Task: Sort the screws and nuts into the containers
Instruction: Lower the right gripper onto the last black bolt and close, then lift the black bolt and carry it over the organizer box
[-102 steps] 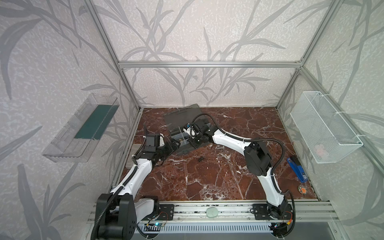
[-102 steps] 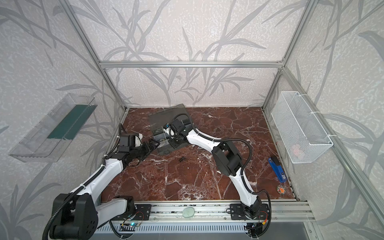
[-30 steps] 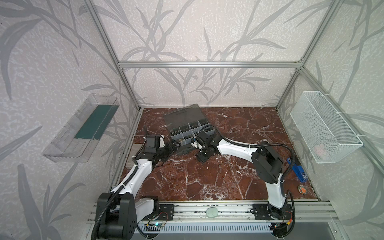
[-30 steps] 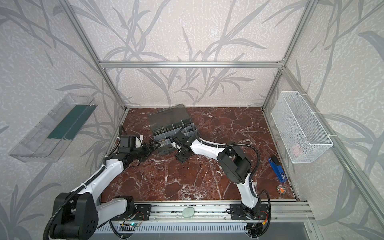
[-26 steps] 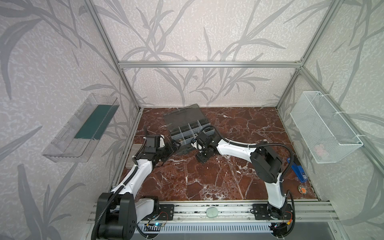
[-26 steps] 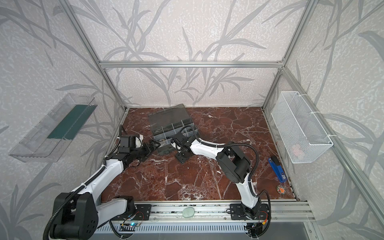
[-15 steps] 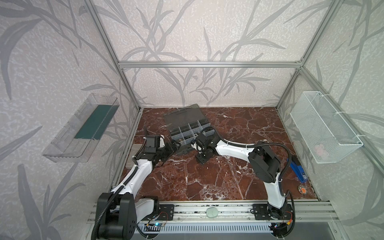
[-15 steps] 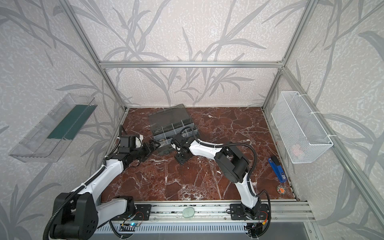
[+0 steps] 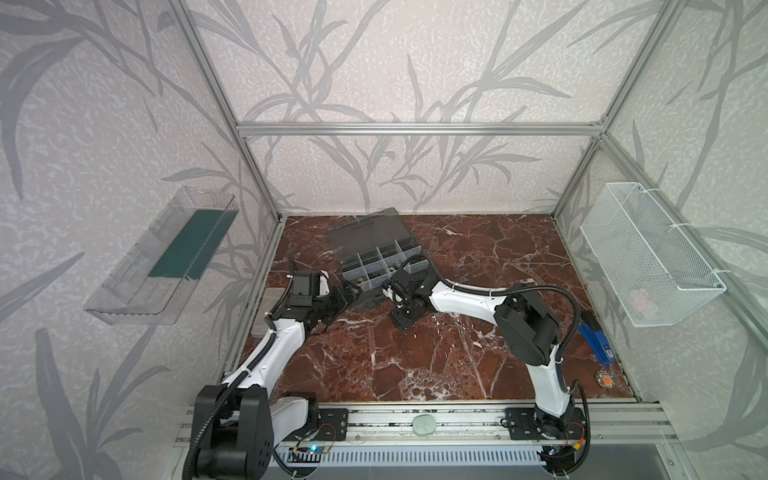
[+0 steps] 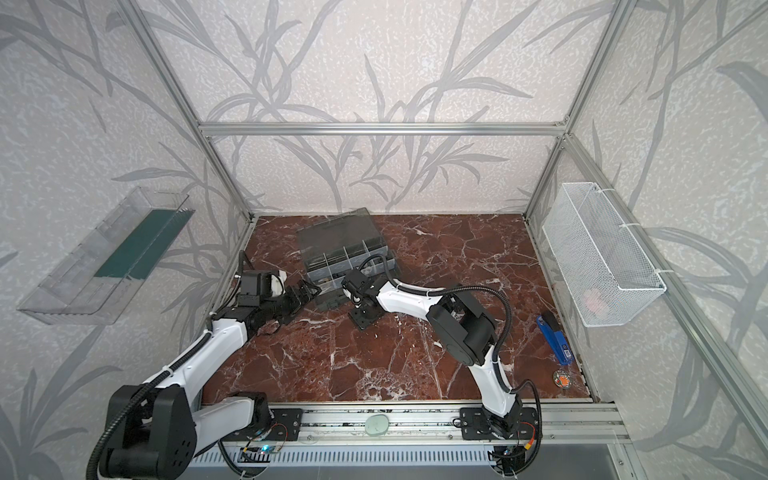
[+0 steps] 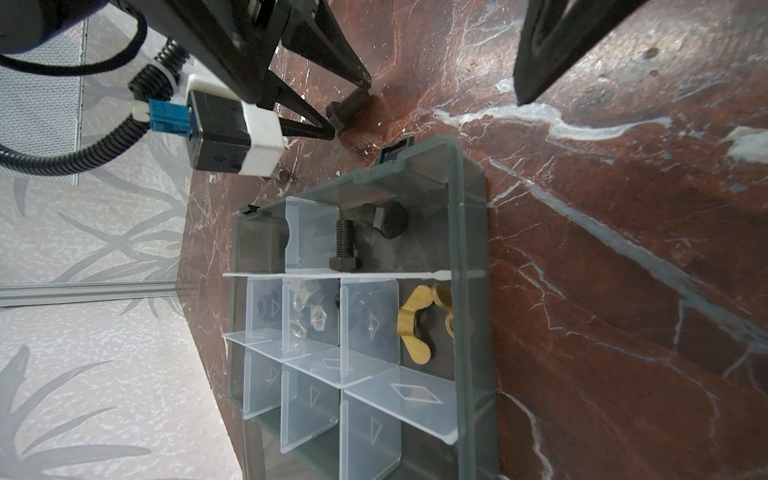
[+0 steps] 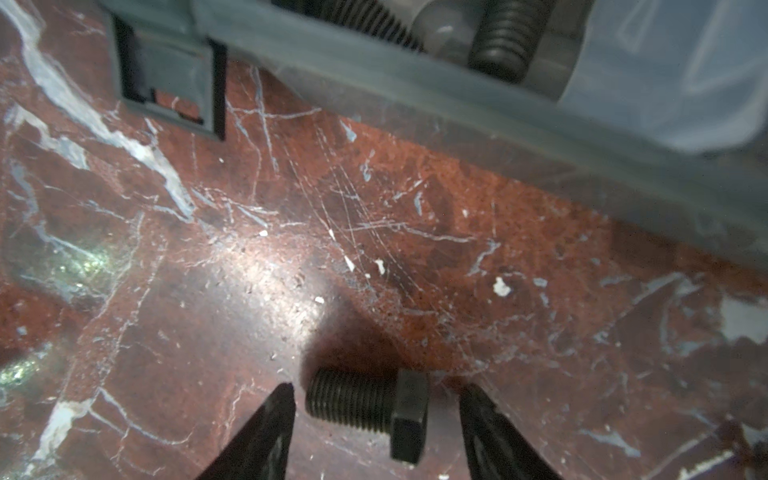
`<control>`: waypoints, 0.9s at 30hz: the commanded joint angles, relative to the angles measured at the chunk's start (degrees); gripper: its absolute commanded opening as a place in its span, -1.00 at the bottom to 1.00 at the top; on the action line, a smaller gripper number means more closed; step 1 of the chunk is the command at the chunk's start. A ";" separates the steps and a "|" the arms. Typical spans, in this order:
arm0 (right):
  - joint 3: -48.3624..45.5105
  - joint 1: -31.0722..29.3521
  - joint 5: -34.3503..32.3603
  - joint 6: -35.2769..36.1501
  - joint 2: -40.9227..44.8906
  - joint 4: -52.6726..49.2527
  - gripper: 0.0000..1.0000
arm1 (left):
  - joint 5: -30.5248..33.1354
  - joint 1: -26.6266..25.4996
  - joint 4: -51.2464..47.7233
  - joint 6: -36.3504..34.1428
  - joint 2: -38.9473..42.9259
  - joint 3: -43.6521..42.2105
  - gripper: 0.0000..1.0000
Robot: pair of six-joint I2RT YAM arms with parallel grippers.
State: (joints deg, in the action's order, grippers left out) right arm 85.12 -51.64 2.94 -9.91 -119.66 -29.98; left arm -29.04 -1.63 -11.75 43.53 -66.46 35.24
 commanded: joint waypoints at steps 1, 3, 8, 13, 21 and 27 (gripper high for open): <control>0.66 -0.48 -0.46 -0.74 -0.73 -0.72 0.28 | 0.03 0.35 0.14 -0.52 -0.26 -0.68 0.85; 0.83 -0.57 -0.39 -0.76 -0.99 -0.79 0.27 | -0.05 0.44 0.23 -0.45 -0.26 -0.79 0.85; 0.77 -0.62 -0.22 -0.79 -1.13 -0.71 0.16 | -0.05 0.48 0.49 -0.38 -0.31 -1.05 0.85; 1.17 -0.73 -0.04 -0.94 -1.70 -0.74 0.12 | -0.23 0.47 0.80 -0.37 -0.38 -1.23 0.85; 1.63 -0.74 -0.29 -1.33 -2.45 -0.81 -0.22 | -0.38 0.63 1.14 -0.37 -0.76 -1.32 0.85; 1.63 -0.74 -1.33 -0.76 -1.45 -0.74 -0.52 | -0.58 0.71 1.16 -0.37 -0.76 -1.23 0.85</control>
State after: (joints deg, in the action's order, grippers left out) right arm 86.17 -51.96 2.48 -10.92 -120.60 -29.76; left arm -29.08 -1.32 -11.18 43.53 -67.07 34.33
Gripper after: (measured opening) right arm 0.426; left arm 0.926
